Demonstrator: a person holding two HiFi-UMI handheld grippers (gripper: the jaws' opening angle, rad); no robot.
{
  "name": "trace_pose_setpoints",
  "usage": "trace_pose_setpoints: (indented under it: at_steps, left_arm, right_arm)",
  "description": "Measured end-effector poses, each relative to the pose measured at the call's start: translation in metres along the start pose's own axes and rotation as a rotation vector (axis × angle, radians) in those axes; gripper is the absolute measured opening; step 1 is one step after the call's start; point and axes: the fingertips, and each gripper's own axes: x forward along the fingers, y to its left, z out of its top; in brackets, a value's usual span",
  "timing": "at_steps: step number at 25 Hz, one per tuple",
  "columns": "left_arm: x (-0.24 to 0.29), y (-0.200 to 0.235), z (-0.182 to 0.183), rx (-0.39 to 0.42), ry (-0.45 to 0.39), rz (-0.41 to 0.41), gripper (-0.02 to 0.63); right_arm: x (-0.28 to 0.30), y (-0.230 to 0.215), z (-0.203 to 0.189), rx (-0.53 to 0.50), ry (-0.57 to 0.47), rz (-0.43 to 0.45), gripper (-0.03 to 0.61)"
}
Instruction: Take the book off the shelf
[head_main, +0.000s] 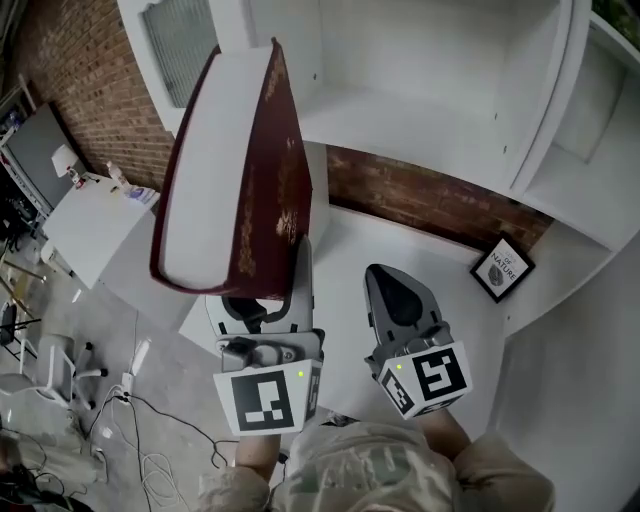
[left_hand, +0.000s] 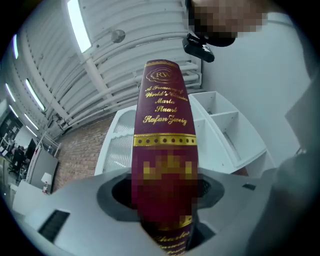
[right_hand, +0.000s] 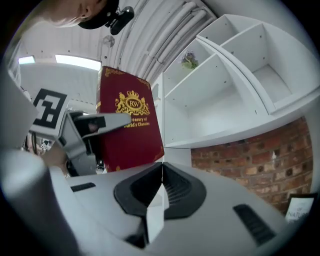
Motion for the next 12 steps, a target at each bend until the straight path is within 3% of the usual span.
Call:
trace_pose_setpoints:
  at_steps: [5,9,12]
  left_arm:
    - [-0.033,-0.001,-0.060,-0.044,0.019,0.002,0.256]
    - [-0.046,-0.004,-0.101,-0.049,0.139,0.024,0.256]
    - [-0.052,-0.003,-0.113,-0.040,0.169,0.036,0.255]
  right_arm:
    - [-0.002,0.011,-0.003,-0.065,-0.007,0.013,0.015]
    - [-0.003,0.015,-0.015,-0.082,0.013,0.025,0.014]
    - [-0.004,0.016,-0.024,-0.082,0.034,0.027,0.014]
